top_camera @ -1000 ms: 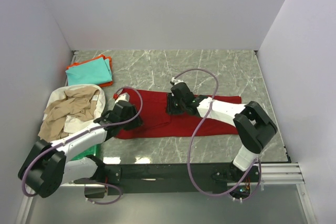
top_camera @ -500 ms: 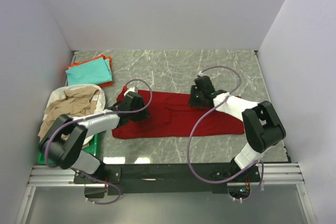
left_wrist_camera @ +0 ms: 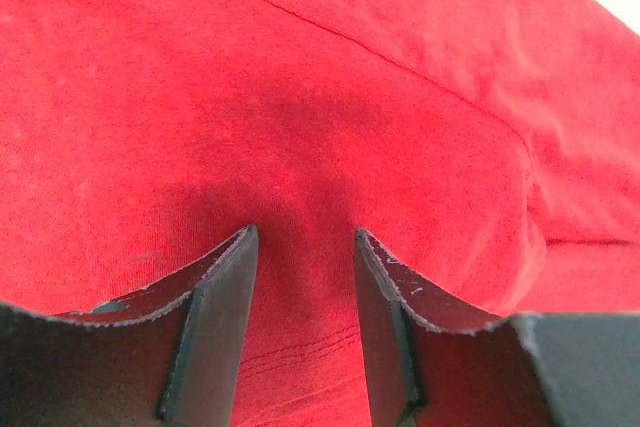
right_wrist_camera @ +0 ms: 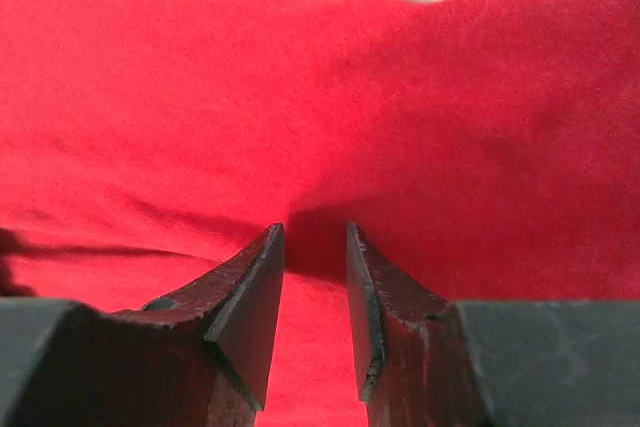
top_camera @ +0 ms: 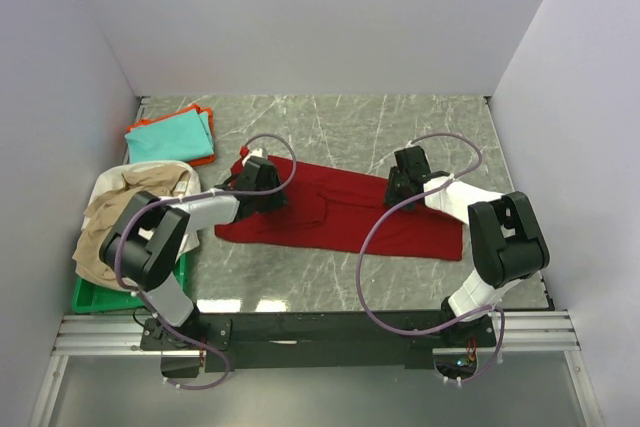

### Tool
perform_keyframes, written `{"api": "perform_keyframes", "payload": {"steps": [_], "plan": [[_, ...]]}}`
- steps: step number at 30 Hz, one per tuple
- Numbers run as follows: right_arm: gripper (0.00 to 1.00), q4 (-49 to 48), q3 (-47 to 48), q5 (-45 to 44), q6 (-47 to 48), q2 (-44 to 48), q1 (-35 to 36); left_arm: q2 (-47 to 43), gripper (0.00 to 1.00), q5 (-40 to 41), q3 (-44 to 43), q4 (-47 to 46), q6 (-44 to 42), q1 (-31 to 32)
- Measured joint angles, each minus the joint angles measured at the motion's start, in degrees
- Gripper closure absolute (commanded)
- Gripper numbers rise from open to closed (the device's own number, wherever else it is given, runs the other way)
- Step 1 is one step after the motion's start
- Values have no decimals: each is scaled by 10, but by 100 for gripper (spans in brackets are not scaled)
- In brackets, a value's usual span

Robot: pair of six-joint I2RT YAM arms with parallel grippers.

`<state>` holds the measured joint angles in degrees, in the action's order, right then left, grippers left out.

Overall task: Fold and stack the t-shirts
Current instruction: Fold the tshirt

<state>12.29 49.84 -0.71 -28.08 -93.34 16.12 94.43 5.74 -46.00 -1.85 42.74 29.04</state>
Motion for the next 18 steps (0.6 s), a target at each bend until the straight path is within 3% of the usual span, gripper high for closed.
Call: {"api": "perform_keyframes", "payload": {"steps": [18], "plan": [[64, 37, -32, 24, -26, 32, 18, 191, 50, -10, -259, 66, -87, -46]]}}
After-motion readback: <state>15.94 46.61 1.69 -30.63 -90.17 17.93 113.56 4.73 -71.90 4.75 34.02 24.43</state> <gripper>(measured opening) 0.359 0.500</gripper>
